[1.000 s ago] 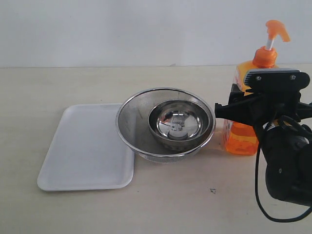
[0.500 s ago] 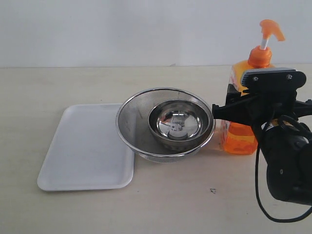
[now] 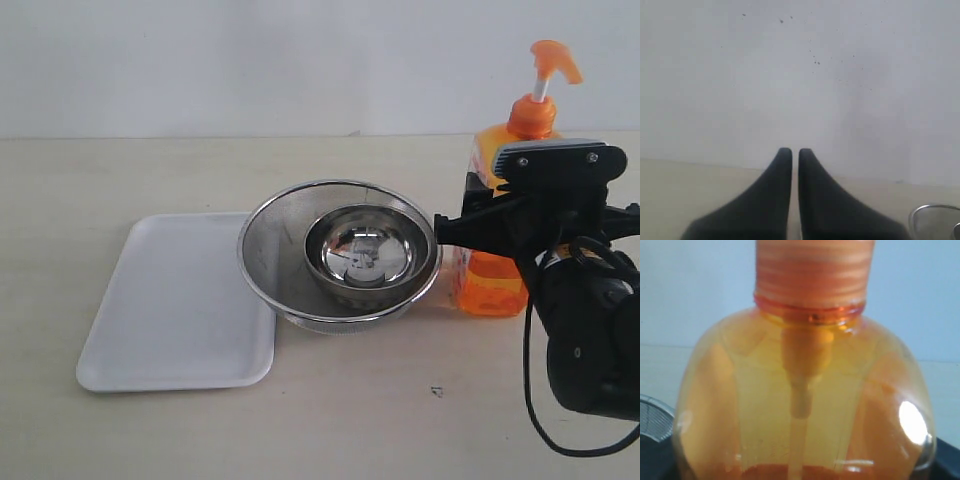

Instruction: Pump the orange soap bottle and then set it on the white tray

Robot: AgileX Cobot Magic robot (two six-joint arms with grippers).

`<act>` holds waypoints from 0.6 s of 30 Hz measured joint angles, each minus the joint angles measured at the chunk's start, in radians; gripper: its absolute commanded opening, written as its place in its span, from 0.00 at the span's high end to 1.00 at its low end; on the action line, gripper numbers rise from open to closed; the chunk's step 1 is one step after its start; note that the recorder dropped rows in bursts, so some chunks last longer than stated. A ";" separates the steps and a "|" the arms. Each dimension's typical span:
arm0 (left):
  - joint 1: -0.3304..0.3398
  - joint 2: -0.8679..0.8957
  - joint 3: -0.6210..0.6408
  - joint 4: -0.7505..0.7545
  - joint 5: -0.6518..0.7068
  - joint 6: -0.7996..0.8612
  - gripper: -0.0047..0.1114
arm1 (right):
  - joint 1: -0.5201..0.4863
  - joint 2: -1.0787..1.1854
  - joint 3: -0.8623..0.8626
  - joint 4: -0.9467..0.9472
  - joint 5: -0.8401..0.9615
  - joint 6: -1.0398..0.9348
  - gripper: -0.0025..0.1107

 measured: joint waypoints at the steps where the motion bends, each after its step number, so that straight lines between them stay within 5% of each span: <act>1: 0.000 0.000 0.000 0.000 0.000 -0.014 0.92 | 0.000 0.000 0.000 -0.010 0.000 -0.010 0.93; 18: 0.000 0.186 -0.198 0.000 0.122 -0.024 0.92 | 0.000 0.000 0.000 -0.045 -0.010 -0.142 0.93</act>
